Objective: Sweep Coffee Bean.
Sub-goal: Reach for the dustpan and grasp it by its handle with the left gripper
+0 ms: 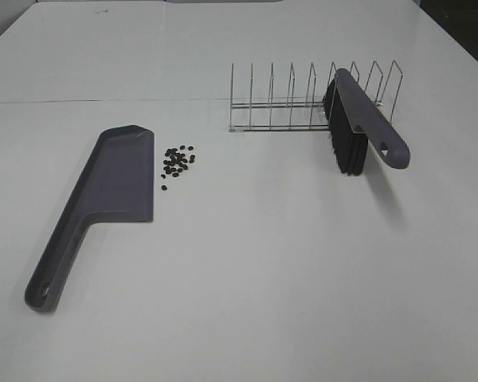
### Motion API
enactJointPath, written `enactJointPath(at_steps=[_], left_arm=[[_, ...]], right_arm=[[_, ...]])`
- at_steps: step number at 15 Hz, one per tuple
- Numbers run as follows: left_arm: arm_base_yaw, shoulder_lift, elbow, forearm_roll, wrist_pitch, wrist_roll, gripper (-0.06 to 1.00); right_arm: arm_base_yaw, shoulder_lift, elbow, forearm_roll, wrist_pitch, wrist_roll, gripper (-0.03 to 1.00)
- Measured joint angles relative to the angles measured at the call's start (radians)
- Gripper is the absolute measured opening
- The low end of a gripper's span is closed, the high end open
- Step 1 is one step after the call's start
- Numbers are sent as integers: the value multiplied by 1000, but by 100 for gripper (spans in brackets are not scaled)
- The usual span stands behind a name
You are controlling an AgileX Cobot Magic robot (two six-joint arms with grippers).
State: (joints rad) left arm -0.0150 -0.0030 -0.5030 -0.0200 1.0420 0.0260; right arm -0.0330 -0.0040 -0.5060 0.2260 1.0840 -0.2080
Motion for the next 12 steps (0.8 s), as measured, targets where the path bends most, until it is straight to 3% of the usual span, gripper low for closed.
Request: enactJointPath(at_steps=[12], left_arm=[[0, 0, 0, 0, 0, 0, 76]], right_arm=[[0, 0, 0, 0, 0, 0, 76]])
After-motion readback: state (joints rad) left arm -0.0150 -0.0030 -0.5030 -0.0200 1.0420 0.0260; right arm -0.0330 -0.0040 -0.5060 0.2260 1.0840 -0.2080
